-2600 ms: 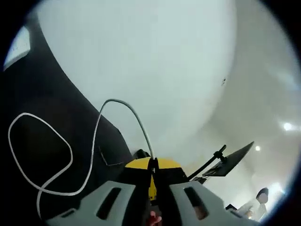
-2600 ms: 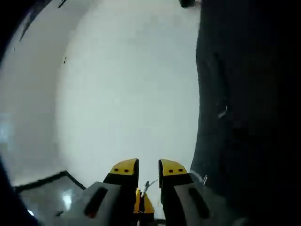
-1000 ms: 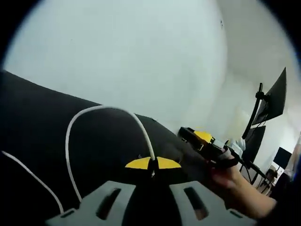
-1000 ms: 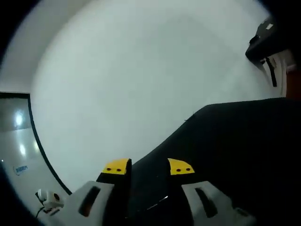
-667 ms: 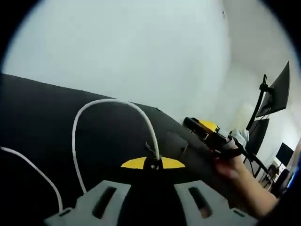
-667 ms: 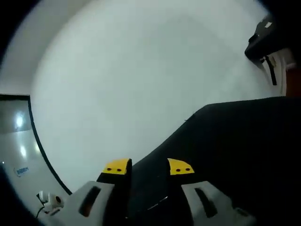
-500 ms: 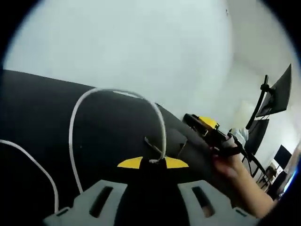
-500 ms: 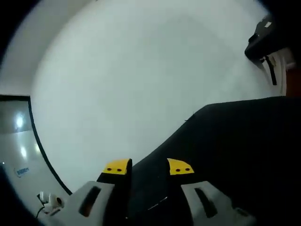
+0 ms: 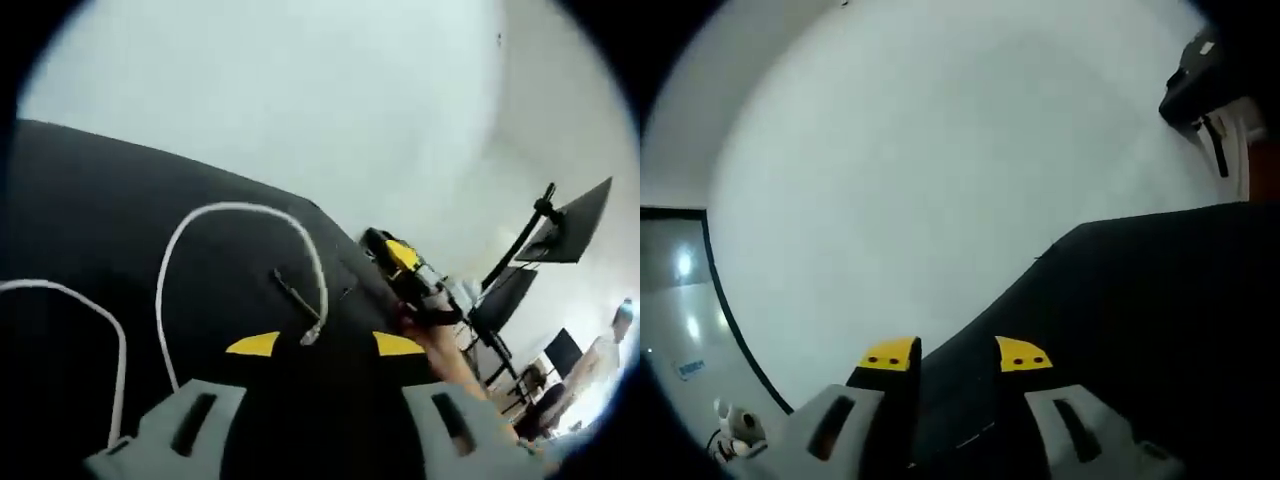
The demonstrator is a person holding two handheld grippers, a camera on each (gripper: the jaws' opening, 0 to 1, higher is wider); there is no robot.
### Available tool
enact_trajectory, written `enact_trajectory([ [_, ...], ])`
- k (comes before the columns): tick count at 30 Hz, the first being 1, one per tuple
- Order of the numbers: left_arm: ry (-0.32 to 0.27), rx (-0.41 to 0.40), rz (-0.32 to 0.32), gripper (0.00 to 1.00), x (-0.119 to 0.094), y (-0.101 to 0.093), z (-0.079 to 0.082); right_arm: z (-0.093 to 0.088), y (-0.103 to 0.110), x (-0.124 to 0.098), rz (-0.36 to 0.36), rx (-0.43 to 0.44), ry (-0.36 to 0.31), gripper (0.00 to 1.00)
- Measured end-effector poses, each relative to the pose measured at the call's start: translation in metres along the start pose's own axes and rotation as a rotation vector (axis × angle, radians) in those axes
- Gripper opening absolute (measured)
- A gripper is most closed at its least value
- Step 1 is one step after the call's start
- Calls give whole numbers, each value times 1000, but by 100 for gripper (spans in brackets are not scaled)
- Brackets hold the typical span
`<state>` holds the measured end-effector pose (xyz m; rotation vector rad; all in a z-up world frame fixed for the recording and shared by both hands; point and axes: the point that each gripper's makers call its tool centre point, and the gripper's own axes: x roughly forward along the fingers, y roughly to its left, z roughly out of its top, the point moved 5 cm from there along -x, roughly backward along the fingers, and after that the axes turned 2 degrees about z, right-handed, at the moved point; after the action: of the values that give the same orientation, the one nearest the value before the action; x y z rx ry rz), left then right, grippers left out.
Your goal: Connect the charging cable to the phone, plug the charger into the socket, and turn on the power strip switch to charge the phone.
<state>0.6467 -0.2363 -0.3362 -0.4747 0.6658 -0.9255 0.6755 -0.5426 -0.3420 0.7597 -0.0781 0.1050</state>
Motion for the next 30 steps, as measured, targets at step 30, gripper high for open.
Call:
enact_trajectory([
  [30,570,1200,-474,55,40,-47,67,5,6,-14,31,53,-67,24],
])
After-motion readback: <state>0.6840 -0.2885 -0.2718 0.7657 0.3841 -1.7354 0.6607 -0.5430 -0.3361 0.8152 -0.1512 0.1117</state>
